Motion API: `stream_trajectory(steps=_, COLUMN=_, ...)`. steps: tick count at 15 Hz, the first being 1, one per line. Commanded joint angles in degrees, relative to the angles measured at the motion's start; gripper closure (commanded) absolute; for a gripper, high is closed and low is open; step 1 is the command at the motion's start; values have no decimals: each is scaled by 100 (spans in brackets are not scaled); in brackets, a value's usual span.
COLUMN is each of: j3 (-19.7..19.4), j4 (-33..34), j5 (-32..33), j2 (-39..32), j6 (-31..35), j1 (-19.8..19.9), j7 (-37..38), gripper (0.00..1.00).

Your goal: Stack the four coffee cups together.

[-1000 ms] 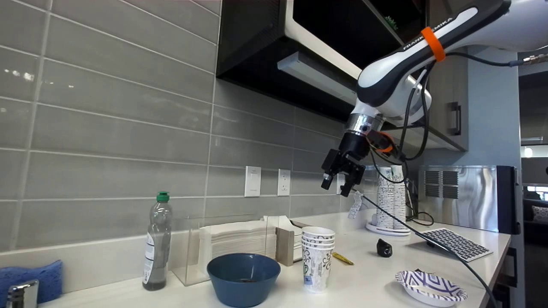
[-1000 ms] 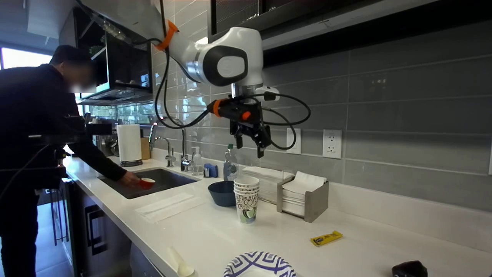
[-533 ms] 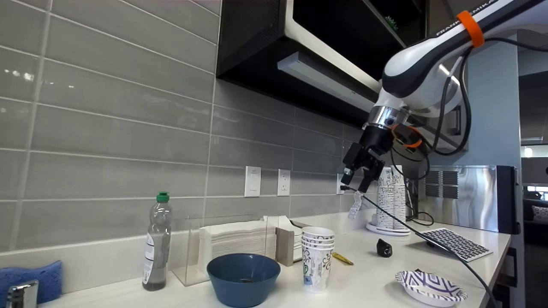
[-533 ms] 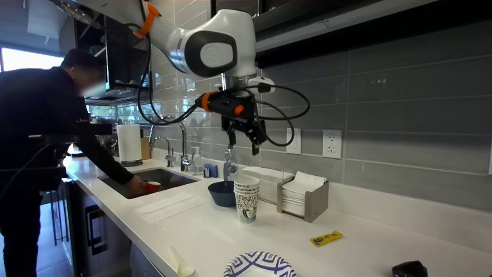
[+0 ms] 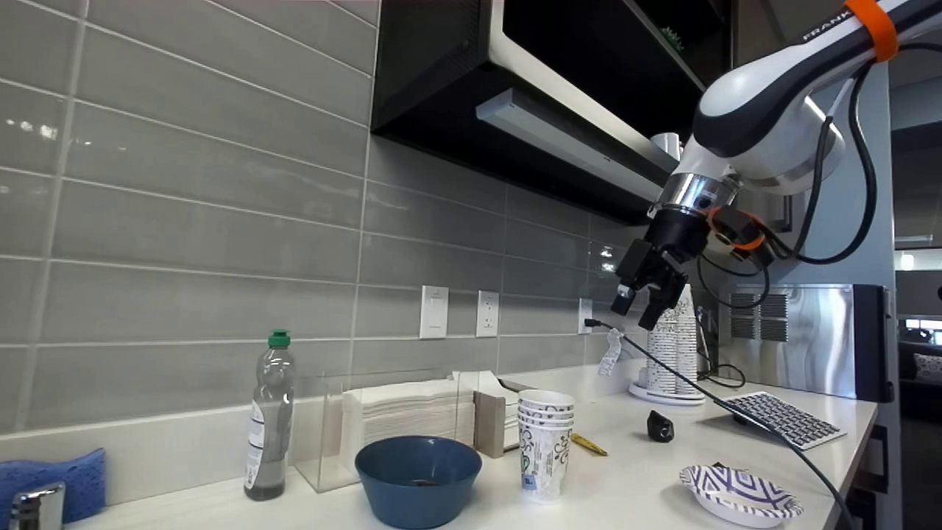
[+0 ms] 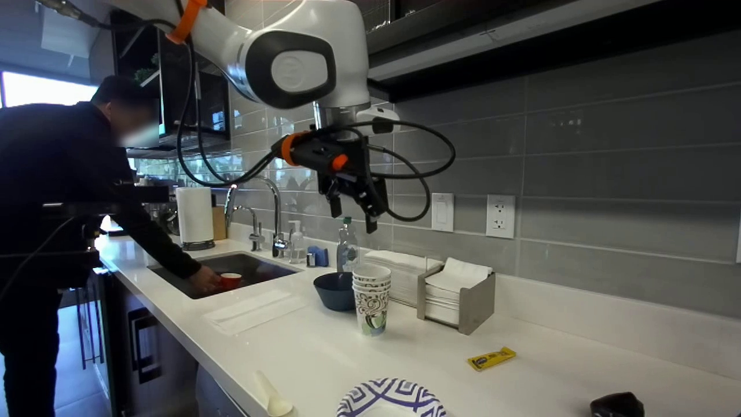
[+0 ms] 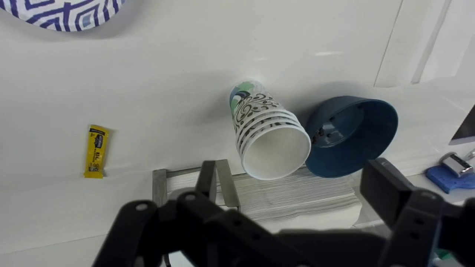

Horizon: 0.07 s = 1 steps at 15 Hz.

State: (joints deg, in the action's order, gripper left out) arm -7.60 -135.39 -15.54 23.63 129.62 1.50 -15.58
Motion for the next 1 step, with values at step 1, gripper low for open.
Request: stream_trajectory(steps=1, j3=-48, j4=1, j5=31, j2=7, j6=-6, j1=-51, j7=22, gripper=0)
